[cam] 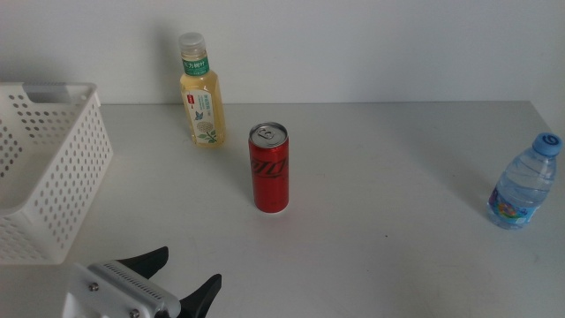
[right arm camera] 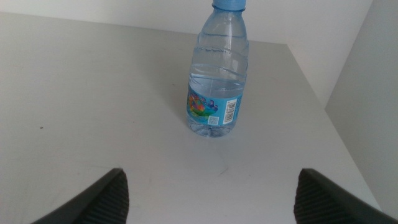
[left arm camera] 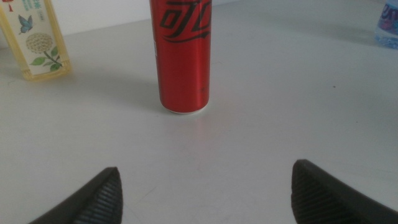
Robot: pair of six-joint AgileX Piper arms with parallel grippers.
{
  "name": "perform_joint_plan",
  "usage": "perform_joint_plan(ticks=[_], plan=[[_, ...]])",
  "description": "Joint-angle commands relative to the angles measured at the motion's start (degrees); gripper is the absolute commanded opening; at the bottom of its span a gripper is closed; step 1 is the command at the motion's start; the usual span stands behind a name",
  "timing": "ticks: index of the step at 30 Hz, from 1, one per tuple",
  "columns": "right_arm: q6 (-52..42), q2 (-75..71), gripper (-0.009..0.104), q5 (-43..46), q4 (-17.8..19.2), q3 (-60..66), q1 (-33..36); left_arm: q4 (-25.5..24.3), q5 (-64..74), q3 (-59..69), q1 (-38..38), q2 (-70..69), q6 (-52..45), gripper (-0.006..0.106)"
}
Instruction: Use arms to grab the bottles and put them into the dustbin to the left of the table.
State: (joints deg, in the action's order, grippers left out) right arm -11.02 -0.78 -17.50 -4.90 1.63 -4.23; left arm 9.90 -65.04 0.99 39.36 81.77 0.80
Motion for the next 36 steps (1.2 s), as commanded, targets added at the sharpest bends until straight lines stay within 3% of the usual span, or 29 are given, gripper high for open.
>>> perform_joint_plan(ticks=[1, 13, 29, 31, 36], plan=[[-0.55, -1.25, 0.068, 4.14, 0.12, -0.56, -0.40, 1.13, -10.32, 0.85, 0.23, -0.74, 0.65, 0.092], [-0.55, -1.25, 0.068, 4.14, 0.12, -0.56, -0.40, 2.89, -10.32, 0.79, 0.23, -0.74, 0.71, 0.092], [-0.55, -1.25, 0.068, 4.14, 0.12, -0.56, -0.40, 8.78, 2.49, -15.60, -0.46, 0.58, -6.94, 0.092], [-0.55, -1.25, 0.068, 4.14, 0.12, -0.56, -0.40, 6.32, 2.49, -16.70, -2.11, 1.82, -6.12, 0.092], [-0.55, -1.25, 0.068, 4.14, 0.12, -0.56, -0.40, -8.08, 1.75, -19.31, -8.69, 5.84, 0.07, 0.092]])
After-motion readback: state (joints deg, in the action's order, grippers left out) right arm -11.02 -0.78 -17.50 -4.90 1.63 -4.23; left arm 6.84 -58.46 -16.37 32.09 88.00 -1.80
